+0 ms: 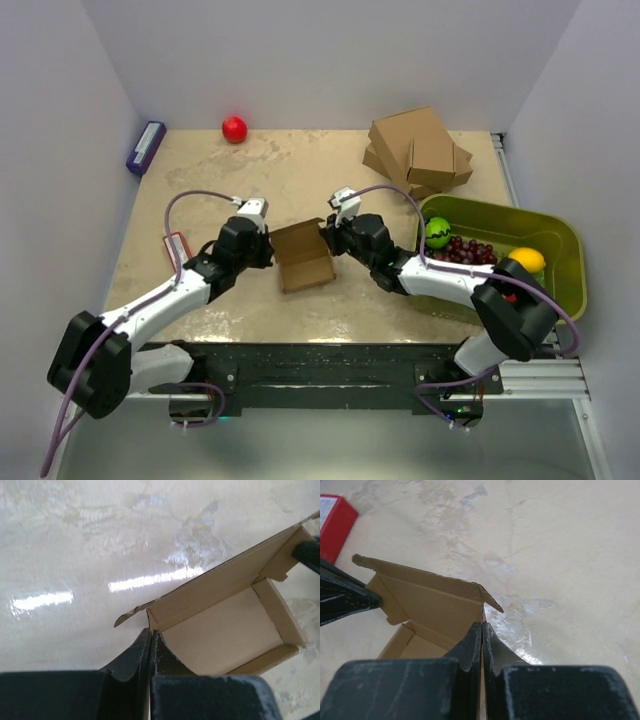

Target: Fold the paper box

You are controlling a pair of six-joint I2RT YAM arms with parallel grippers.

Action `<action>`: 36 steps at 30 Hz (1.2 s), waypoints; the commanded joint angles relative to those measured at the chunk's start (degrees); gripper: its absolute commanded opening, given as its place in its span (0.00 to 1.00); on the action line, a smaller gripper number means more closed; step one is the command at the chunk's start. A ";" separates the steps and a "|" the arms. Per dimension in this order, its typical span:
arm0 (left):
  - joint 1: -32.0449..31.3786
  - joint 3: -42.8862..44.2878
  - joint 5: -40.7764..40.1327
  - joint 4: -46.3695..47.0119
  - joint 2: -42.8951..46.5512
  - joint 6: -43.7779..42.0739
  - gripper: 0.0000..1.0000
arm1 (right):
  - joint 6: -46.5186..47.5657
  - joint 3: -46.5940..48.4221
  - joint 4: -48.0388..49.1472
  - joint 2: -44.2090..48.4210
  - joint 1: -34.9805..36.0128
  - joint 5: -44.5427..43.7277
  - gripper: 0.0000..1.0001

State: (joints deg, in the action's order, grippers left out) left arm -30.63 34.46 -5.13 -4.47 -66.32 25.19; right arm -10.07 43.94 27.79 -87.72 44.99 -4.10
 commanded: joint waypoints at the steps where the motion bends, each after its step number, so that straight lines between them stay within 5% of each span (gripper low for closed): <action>1: -1.36 6.67 -5.94 8.76 -4.86 -2.25 0.00 | -4.08 2.02 6.65 -2.89 1.24 -10.66 0.00; 8: -2.24 8.52 -9.20 17.55 -11.63 -2.60 0.00 | -3.65 2.11 18.15 -7.99 2.38 -18.66 0.00; 17: -4.96 -0.18 -17.02 32.24 -15.06 -3.83 0.00 | -0.22 -2.45 27.30 -10.36 6.42 -27.88 0.00; 36: -13.13 -8.97 -25.54 39.80 -18.49 1.35 0.00 | -3.82 -8.26 25.56 -10.45 12.92 -36.95 0.00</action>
State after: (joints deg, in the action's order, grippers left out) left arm -41.67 27.55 -29.45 32.84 -84.77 23.70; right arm -11.20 36.14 51.79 -99.15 56.03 -39.59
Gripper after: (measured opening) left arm 0.027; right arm 0.011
